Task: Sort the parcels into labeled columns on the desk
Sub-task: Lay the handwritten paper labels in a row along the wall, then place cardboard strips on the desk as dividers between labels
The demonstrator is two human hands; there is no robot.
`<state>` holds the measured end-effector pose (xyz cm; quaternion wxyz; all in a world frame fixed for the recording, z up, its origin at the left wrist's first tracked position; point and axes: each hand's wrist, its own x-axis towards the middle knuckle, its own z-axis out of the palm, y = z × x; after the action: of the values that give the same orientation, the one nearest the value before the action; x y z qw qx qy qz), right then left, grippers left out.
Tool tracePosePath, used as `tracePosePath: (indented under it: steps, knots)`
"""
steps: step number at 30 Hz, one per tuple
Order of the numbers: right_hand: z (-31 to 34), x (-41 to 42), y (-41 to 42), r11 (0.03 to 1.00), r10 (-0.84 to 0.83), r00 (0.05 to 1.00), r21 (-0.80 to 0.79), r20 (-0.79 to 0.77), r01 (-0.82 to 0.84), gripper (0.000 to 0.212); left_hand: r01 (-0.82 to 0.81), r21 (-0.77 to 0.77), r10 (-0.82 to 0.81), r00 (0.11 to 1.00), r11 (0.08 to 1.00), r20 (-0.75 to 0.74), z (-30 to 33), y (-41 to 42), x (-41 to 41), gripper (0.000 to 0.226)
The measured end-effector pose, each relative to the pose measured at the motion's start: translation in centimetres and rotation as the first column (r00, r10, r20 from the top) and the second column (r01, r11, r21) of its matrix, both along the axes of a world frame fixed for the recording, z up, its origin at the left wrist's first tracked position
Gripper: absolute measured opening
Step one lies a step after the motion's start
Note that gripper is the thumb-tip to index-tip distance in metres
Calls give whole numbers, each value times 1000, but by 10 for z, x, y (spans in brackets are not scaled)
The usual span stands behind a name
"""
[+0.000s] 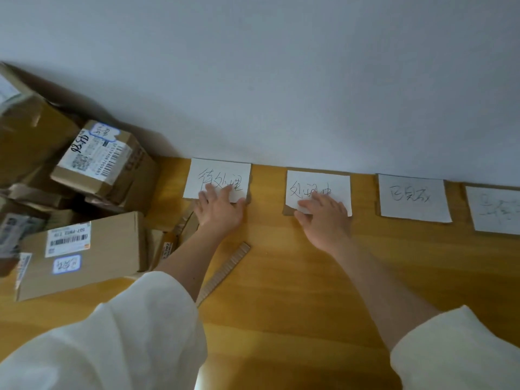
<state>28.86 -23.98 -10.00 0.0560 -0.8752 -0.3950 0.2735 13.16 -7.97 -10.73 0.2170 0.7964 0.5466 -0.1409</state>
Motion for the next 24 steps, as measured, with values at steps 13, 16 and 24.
tracePosePath:
  steps: [13,16,24]
  knots:
    - [24,-45,0,962,-58,998,268,9,53,40,-93,31,69,892,995,447,41,-77,-30,55]
    - [30,-86,-8,953,-91,973,264,-213,146,37,-69,-27,73,844,997,532,50,-110,-80,44]
    - [23,-192,-26,939,-278,751,-4,-599,344,26,-186,-69,199,907,980,372,39,-121,-211,33]
